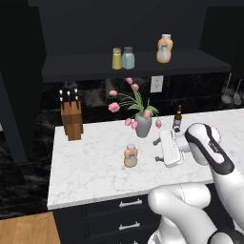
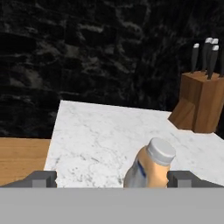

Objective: Put the shaker and condiment bottle from the counter next to their counterparts in the cabinet.

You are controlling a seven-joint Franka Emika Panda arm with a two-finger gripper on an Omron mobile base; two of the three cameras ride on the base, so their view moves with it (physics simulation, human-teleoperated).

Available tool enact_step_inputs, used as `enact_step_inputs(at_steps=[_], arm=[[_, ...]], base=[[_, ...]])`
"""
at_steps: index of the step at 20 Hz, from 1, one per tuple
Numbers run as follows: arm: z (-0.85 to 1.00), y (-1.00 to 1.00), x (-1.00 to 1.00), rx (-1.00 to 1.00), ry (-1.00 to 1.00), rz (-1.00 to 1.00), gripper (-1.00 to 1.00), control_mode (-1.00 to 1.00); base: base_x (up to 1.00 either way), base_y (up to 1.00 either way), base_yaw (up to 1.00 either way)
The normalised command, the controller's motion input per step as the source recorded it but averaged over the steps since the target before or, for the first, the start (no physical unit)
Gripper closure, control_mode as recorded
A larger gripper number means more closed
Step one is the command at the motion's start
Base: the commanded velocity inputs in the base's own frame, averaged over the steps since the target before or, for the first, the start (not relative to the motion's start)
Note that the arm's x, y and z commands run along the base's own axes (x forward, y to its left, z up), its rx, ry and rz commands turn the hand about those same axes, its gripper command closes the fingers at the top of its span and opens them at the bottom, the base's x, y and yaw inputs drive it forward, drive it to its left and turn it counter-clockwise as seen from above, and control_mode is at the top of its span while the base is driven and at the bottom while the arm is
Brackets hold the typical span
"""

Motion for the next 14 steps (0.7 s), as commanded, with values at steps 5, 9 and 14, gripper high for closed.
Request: enact_step_inputs(at_steps=[5, 9, 14], arm=[[-0.06, 0.00, 0.13, 0.00, 0.04, 0.00, -1.00, -1.00], [-0.08, 0.07, 0.13, 0.00, 0.08, 0.00, -1.00, -1.00], [-0.26, 0.13, 0.00, 0.00, 0.07, 0.00, -1.00, -1.00]], base=[[0.00, 0.00, 0.00], [0.00, 0.00, 0.00], [0.00, 0.00, 0.00]])
